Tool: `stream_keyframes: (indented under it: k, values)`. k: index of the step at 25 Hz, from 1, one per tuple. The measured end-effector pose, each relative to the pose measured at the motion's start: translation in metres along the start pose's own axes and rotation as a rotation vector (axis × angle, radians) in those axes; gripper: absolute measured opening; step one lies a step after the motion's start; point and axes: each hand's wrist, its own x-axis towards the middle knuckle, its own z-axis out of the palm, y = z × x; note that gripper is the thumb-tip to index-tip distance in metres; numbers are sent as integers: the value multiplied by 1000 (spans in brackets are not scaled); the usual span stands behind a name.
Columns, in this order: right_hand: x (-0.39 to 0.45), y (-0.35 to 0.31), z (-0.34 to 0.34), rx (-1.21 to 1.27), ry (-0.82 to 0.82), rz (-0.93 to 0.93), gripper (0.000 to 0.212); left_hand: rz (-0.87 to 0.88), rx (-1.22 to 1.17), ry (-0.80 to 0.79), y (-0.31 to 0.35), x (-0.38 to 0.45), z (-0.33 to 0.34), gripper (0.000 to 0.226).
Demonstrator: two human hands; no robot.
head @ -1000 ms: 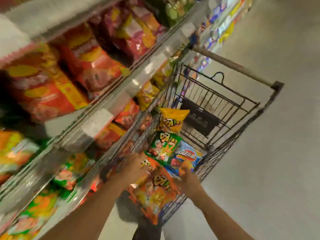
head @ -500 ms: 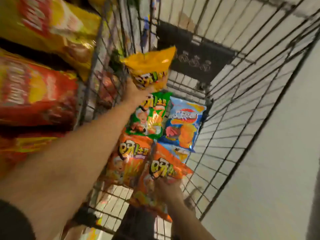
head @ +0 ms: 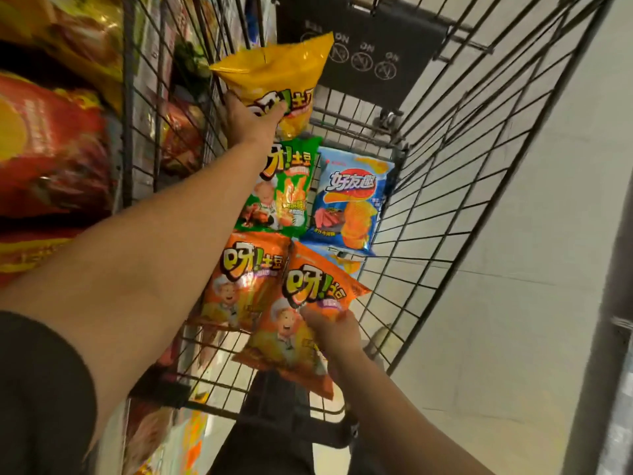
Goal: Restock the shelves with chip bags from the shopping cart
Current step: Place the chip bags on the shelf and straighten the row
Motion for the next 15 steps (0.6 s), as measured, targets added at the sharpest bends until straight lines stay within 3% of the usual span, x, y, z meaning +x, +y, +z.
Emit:
stream_keyframes:
  k: [3,6,10,15]
  values:
    - [-24,-8,-4,35,-166,-74,47,172,88,-28,6,-9,-10,63]
    - [-51,-20,-8,-68,-182,-208,59,323,107,-3,24,-40,-36,64]
    - [-90,-45,-27,-73,-204,-380,58,340,70,-16,48,-85,-85,68]
    - [-142,-79,-72,-179,-274,-667,56,298,67,38,75,-147,-147,92]
